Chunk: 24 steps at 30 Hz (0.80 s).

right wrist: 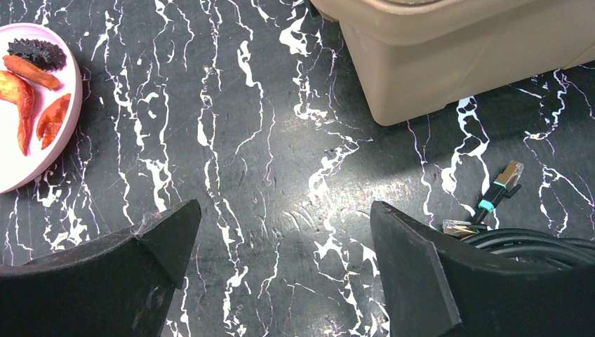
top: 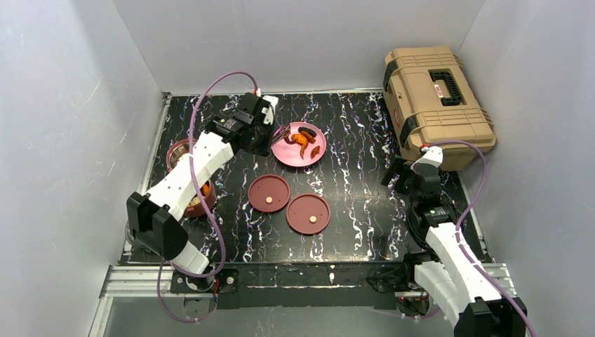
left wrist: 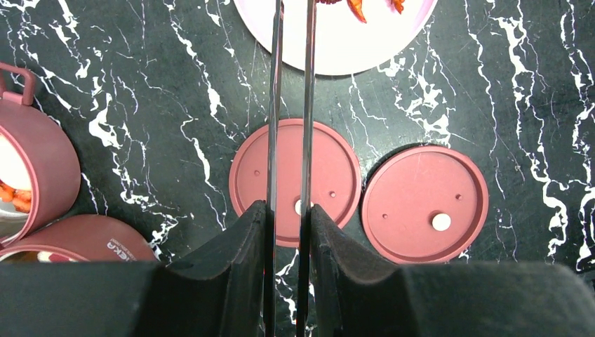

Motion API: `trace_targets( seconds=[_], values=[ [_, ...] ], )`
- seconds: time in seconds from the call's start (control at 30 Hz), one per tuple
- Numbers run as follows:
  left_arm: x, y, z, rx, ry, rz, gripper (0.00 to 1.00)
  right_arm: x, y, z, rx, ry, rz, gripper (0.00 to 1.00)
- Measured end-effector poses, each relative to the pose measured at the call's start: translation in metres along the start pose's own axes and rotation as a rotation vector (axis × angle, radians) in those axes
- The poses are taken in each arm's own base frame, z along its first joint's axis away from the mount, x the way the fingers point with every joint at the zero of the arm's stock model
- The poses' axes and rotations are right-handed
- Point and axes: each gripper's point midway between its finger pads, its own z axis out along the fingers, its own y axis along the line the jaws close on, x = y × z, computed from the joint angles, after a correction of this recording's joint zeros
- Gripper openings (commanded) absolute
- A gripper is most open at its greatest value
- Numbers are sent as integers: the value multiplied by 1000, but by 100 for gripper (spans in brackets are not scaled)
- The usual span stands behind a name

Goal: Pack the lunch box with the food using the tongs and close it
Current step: Pick up the fake food from the plate, then place the fake food in the packing box.

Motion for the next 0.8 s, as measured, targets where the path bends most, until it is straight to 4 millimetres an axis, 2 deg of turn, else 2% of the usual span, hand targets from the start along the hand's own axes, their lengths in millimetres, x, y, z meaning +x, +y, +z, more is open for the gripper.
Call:
trace_targets(
  seconds=[0.33, 0.5, 0.63, 0.8],
  values=[
    [0, 7, -28, 1, -37, -10, 0, 0, 0, 0, 0, 0, 0, 100],
    [1, 20, -34, -19, -35, -35, 0, 0, 0, 0, 0, 0, 0, 100],
    [7, 44, -43, -60, -26, -78, 0, 0, 0, 0, 0, 1, 0, 100],
    [24, 97, -70, -158, -32, -184, 0, 0, 0, 0, 0, 1, 0, 100]
  ],
)
